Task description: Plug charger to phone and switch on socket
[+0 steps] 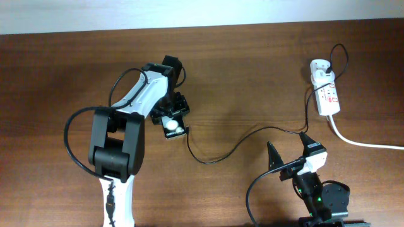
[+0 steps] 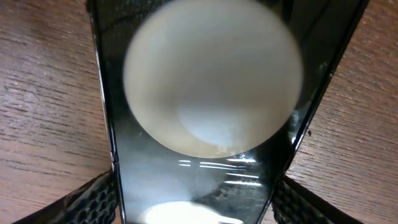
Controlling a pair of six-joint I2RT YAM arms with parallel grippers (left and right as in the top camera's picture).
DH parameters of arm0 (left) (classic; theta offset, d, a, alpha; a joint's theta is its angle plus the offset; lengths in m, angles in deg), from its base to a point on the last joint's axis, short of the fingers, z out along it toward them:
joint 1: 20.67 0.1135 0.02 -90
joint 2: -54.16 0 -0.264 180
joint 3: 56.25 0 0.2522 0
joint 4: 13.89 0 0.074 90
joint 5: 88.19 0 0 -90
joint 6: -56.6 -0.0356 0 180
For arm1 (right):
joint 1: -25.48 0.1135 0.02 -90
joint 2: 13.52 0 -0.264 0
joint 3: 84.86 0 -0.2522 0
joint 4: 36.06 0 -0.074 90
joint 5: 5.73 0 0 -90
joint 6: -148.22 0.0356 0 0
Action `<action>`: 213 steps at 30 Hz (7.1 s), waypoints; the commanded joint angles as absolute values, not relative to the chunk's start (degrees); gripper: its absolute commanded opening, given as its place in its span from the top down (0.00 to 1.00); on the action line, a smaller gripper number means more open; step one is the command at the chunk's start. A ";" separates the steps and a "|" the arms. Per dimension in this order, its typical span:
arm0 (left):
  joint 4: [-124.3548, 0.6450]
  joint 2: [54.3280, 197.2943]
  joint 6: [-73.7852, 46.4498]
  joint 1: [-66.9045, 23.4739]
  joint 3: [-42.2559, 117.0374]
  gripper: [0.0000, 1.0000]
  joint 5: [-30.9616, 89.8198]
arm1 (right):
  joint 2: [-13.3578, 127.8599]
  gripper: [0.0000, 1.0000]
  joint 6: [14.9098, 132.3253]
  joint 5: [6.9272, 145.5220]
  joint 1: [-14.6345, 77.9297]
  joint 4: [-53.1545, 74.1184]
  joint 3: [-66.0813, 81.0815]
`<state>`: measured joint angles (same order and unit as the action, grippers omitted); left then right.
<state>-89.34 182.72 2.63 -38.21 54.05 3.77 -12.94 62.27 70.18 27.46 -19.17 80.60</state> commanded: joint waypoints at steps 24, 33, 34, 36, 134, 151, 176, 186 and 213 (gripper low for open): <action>-99.94 189.14 2.34 -36.52 63.40 0.62 -0.93 | -13.34 0.01 62.06 69.68 27.72 -19.12 81.06; -104.49 189.14 0.13 -36.52 72.17 0.78 15.24 | -13.34 0.01 62.06 69.68 27.72 -19.12 81.06; -104.53 189.14 -0.06 -36.52 72.71 0.85 18.50 | -13.34 0.02 62.06 69.70 27.72 -19.12 81.06; -104.75 189.14 -0.04 -36.50 73.70 0.91 25.60 | -13.34 0.01 62.06 69.70 27.72 -19.12 81.06; -26.74 135.72 4.94 -29.55 2.86 0.01 43.66 | 62.60 0.96 108.79 52.85 35.94 -23.36 34.85; -16.99 136.18 9.42 -32.02 -3.35 0.01 40.10 | 76.85 0.96 118.32 43.54 36.01 -42.27 38.74; 30.06 153.32 36.55 -36.30 -3.35 0.01 39.09 | 76.98 0.96 129.24 52.00 49.38 -60.50 38.72; 35.79 153.91 39.50 -36.28 -3.35 0.37 39.18 | 79.23 0.96 129.13 56.19 49.41 -60.26 38.74; 23.57 153.97 41.64 -24.04 -3.31 1.00 54.15 | 67.62 0.06 85.77 38.62 29.43 -21.57 38.72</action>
<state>25.30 154.83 43.13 -25.53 -3.79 49.28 72.37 101.09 31.45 28.73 -32.94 38.39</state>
